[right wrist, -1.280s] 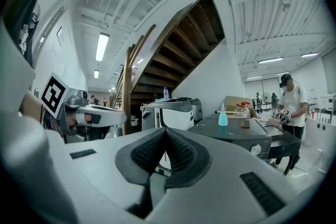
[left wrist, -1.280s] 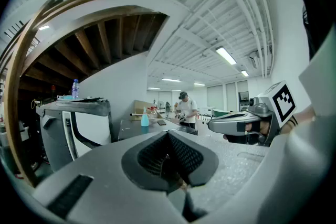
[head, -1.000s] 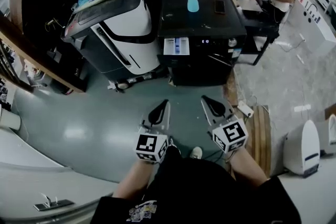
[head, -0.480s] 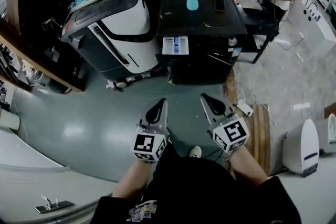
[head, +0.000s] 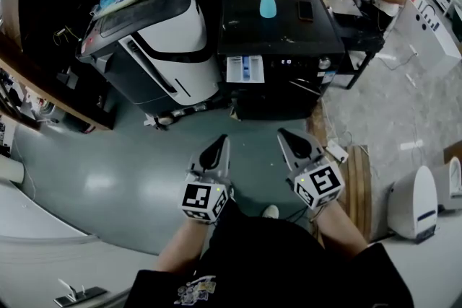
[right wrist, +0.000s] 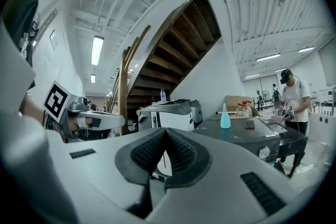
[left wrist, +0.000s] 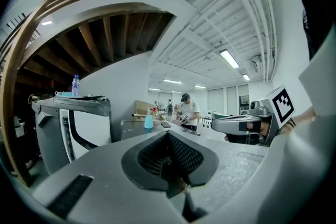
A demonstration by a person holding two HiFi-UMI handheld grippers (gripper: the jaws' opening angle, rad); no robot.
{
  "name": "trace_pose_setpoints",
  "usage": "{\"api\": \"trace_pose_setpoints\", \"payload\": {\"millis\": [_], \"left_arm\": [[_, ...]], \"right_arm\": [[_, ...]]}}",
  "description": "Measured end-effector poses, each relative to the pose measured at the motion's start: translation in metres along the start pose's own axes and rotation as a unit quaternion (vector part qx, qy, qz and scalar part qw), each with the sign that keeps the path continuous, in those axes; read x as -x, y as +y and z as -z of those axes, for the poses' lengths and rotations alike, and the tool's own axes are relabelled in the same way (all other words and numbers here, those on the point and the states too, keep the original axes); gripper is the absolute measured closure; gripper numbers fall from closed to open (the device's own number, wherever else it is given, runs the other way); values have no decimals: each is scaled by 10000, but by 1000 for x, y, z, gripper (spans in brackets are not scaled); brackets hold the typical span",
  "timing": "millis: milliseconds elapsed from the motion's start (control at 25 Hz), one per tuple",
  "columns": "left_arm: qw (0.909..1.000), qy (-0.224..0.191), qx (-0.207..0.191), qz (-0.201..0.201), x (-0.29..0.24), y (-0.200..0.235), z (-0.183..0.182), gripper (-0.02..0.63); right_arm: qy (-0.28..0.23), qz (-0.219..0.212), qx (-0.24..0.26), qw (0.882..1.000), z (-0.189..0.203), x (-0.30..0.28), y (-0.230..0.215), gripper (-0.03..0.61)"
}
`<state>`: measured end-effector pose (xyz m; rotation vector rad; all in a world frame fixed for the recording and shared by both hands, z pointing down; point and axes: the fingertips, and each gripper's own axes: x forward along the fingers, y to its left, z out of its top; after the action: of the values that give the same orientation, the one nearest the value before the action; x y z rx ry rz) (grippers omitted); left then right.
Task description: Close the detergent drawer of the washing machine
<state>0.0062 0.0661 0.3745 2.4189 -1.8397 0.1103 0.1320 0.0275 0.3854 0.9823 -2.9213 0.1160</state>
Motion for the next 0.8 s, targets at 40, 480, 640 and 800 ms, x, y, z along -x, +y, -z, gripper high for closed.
{"api": "trace_pose_setpoints", "payload": {"millis": [40, 480, 640, 800], "left_arm": [[10000, 2, 24, 11, -3, 7, 0, 611], [9993, 82, 134, 332, -35, 88, 5, 611], [9984, 90, 126, 551, -48, 115, 5, 611], [9972, 43, 93, 745, -57, 146, 3, 611]], "right_arm": [[20, 18, -14, 10000, 0, -6, 0, 577], [75, 366, -25, 9993, -2, -83, -1, 577], [70, 566, -24, 9984, -3, -110, -1, 574], [64, 743, 23, 9972, -4, -137, 3, 566]]}}
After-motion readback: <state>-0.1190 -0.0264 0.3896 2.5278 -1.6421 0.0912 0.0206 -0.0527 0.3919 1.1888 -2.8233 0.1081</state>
